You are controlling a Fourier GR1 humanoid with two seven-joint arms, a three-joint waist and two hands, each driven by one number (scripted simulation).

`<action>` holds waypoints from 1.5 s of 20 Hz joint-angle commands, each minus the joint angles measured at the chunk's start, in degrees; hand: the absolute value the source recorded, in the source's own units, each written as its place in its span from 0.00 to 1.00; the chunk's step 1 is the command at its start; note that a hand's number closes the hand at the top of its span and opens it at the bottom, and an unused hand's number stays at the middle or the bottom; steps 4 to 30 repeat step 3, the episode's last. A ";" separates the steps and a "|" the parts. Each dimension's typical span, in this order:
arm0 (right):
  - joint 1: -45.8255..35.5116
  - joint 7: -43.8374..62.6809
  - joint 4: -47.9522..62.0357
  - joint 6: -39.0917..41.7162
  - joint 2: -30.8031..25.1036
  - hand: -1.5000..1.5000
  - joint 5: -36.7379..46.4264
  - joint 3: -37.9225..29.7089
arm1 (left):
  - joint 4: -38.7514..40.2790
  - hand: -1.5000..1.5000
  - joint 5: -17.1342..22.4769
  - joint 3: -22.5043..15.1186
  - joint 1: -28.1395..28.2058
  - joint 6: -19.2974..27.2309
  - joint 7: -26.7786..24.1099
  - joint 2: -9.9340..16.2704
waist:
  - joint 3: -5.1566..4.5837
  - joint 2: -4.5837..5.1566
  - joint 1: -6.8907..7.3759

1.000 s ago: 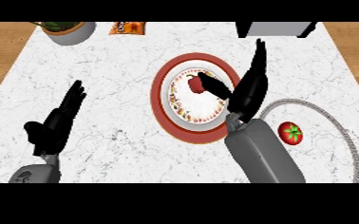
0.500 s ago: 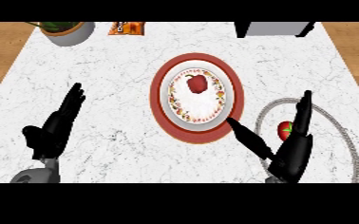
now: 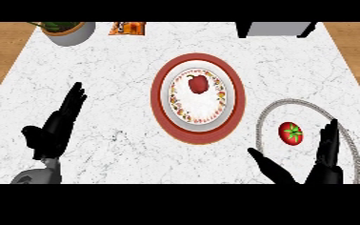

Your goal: Pick the bell pepper from the placemat and place it in the plate

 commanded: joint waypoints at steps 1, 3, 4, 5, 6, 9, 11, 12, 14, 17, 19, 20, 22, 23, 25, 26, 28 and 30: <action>4.78 -14.84 2.68 5.10 1.21 0.00 -10.74 -4.58 | -0.09 0.50 -0.34 0.15 1.82 -1.23 -1.08 0.27 | -0.03 -0.01 0.00; 4.53 -20.88 7.28 7.80 3.27 0.00 -13.52 -8.79 | -1.52 0.50 0.63 0.85 1.90 -1.37 -0.03 0.30 | -0.01 -0.03 0.05; 4.53 -20.88 7.28 7.80 3.27 0.00 -13.52 -8.79 | -1.52 0.50 0.63 0.85 1.90 -1.37 -0.03 0.30 | -0.01 -0.03 0.05; 4.53 -20.88 7.28 7.80 3.27 0.00 -13.52 -8.79 | -1.52 0.50 0.63 0.85 1.90 -1.37 -0.03 0.30 | -0.01 -0.03 0.05; 4.53 -20.88 7.28 7.80 3.27 0.00 -13.52 -8.79 | -1.52 0.50 0.63 0.85 1.90 -1.37 -0.03 0.30 | -0.01 -0.03 0.05; 4.53 -20.88 7.28 7.80 3.27 0.00 -13.52 -8.79 | -1.52 0.50 0.63 0.85 1.90 -1.37 -0.03 0.30 | -0.01 -0.03 0.05; 4.53 -20.88 7.28 7.80 3.27 0.00 -13.52 -8.79 | -1.52 0.50 0.63 0.85 1.90 -1.37 -0.03 0.30 | -0.01 -0.03 0.05; 4.53 -20.88 7.28 7.80 3.27 0.00 -13.52 -8.79 | -1.52 0.50 0.63 0.85 1.90 -1.37 -0.03 0.30 | -0.01 -0.03 0.05; 4.53 -20.88 7.28 7.80 3.27 0.00 -13.52 -8.79 | -1.52 0.50 0.63 0.85 1.90 -1.37 -0.03 0.30 | -0.01 -0.03 0.05; 4.53 -20.88 7.28 7.80 3.27 0.00 -13.52 -8.79 | -1.52 0.50 0.63 0.85 1.90 -1.37 -0.03 0.30 | -0.01 -0.03 0.05; 4.53 -20.88 7.28 7.80 3.27 0.00 -13.52 -8.79 | -1.52 0.50 0.63 0.85 1.90 -1.37 -0.03 0.30 | -0.01 -0.03 0.05; 4.53 -20.88 7.28 7.80 3.27 0.00 -13.52 -8.79 | -1.52 0.50 0.63 0.85 1.90 -1.37 -0.03 0.30 | -0.01 -0.03 0.05; 4.53 -20.88 7.28 7.80 3.27 0.00 -13.52 -8.79 | -1.52 0.50 0.63 0.85 1.90 -1.37 -0.03 0.30 | -0.01 -0.03 0.05; 4.53 -20.88 7.28 7.80 3.27 0.00 -13.52 -8.79 | -1.52 0.50 0.63 0.85 1.90 -1.37 -0.03 0.30 | -0.01 -0.03 0.05; 4.53 -20.88 7.28 7.80 3.27 0.00 -13.52 -8.79 | -1.52 0.50 0.63 0.85 1.90 -1.37 -0.03 0.30 | -0.01 -0.03 0.05; 4.53 -20.88 7.28 7.80 3.27 0.00 -13.52 -8.79 | -1.52 0.50 0.63 0.85 1.90 -1.37 -0.03 0.30 | -0.01 -0.03 0.05; 4.53 -20.88 7.28 7.80 3.27 0.00 -13.52 -8.79 | -1.52 0.50 0.63 0.85 1.90 -1.37 -0.03 0.30 | -0.01 -0.03 0.05; 4.53 -20.88 7.28 7.80 3.27 0.00 -13.52 -8.79 | -1.52 0.50 0.63 0.85 1.90 -1.37 -0.03 0.30 | -0.01 -0.03 0.05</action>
